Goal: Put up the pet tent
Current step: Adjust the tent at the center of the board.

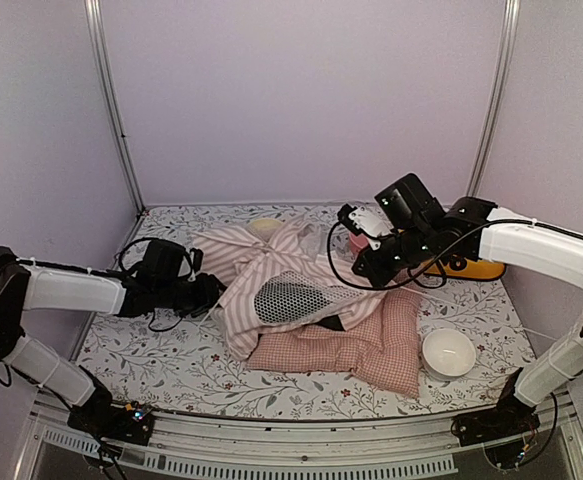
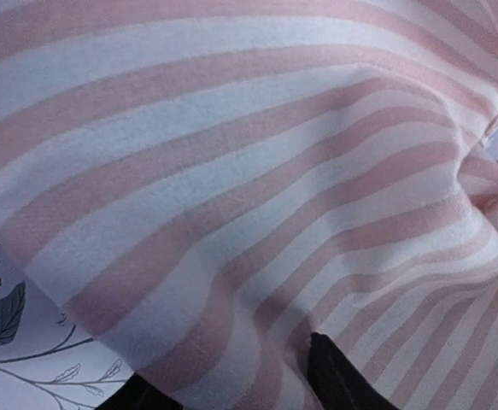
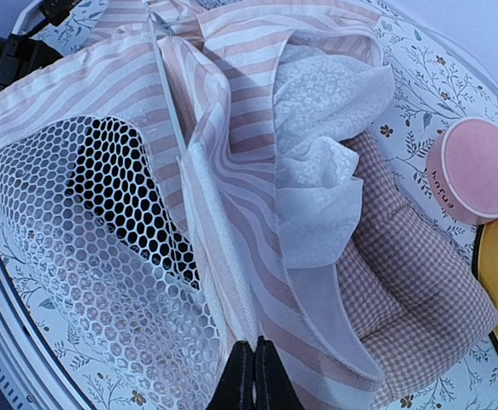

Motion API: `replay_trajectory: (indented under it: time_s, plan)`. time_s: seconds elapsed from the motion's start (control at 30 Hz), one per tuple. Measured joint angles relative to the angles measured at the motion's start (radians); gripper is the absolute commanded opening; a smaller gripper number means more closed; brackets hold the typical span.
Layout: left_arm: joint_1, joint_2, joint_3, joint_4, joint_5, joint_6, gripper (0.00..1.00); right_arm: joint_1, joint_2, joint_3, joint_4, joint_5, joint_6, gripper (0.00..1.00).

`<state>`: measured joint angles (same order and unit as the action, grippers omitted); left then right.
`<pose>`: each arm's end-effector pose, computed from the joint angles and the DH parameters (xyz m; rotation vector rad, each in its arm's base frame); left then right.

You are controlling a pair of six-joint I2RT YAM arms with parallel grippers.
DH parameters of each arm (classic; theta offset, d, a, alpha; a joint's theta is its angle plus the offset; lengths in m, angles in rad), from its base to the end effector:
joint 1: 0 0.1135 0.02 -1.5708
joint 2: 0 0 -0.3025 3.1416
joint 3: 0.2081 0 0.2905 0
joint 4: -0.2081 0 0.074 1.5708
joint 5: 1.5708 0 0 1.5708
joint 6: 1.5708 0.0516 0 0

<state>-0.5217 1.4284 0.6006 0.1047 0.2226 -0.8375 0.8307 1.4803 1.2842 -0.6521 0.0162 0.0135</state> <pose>0.2603 -0.1628 0.1620 -0.2644 2.4499 -0.9118 0.2476 0.2698 0.3240 -0.9673 2.2530 0.3615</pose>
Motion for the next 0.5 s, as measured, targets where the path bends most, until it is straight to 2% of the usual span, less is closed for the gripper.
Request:
replay_trajectory:
  time_s: [0.2, 0.33, 0.5]
  plan:
    - [-0.092, 0.013, -0.01, 0.036, -0.03, -0.039, 0.16, -0.001, -0.002, -0.014, -0.025, -0.013, 0.013, 0.08]
    - [-0.137, 0.014, -0.021, 0.046, -0.047, -0.057, 0.02, -0.001, -0.029, -0.014, -0.046, -0.026, 0.015, 0.15]
    - [-0.191, 0.012, -0.03, 0.051, -0.078, -0.08, 0.0, -0.001, -0.064, -0.014, -0.065, -0.039, 0.021, 0.43]
